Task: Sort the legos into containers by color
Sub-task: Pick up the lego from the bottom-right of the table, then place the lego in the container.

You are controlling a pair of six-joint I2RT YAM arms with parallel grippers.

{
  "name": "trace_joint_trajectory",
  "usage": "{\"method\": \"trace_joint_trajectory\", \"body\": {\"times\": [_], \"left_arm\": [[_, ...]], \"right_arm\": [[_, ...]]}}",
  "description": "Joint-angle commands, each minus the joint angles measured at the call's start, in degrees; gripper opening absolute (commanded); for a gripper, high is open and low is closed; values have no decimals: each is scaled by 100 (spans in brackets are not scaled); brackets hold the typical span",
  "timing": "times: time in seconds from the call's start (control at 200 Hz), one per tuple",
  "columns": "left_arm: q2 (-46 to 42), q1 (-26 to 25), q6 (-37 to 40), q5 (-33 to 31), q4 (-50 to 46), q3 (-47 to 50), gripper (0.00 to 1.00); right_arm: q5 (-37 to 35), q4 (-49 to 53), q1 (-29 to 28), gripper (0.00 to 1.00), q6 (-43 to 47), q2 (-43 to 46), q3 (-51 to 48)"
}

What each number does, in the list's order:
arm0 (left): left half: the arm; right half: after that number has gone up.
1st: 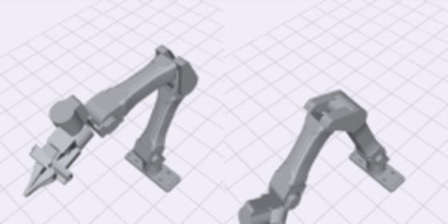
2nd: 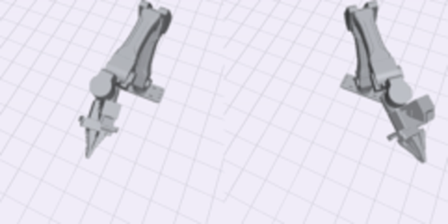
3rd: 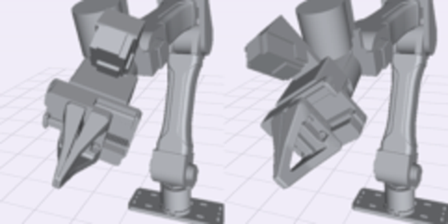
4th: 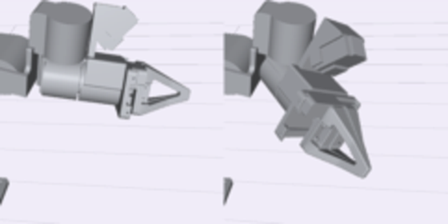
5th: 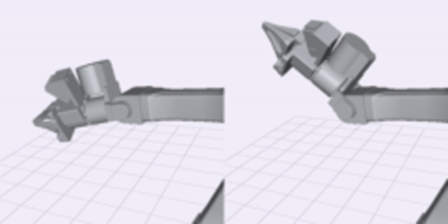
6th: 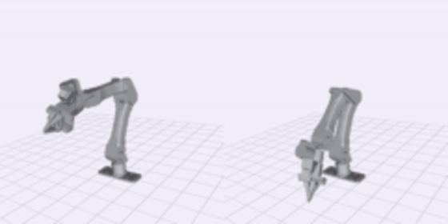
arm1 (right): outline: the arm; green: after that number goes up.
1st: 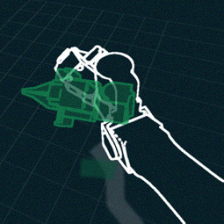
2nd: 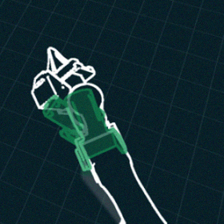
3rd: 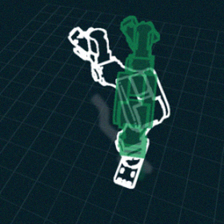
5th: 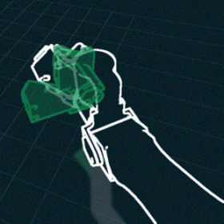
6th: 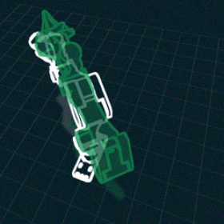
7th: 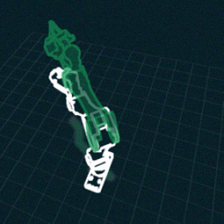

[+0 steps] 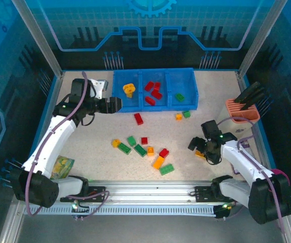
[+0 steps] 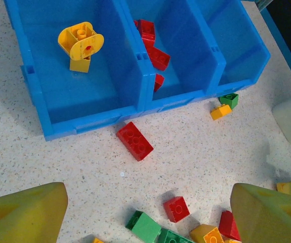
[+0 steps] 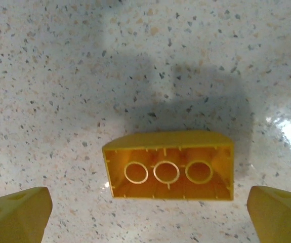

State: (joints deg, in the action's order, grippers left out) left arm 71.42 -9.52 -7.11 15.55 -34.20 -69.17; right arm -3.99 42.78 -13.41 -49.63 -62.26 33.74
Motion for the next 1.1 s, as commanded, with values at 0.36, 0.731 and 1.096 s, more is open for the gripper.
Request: {"method": "trace_joint_trajectory", "body": {"times": [0.36, 0.731, 1.096], "left_arm": [[127, 47, 63, 141, 0, 44, 85], [109, 55, 109, 84, -13, 86, 86], [-25, 90, 220, -36, -129, 48, 88]], "right_arm": [[-113, -465, 34, 82, 355, -846, -71], [-465, -584, -281, 51, 541, -1427, 179], [-633, 463, -929, 40, 3434, -2466, 4425]]}}
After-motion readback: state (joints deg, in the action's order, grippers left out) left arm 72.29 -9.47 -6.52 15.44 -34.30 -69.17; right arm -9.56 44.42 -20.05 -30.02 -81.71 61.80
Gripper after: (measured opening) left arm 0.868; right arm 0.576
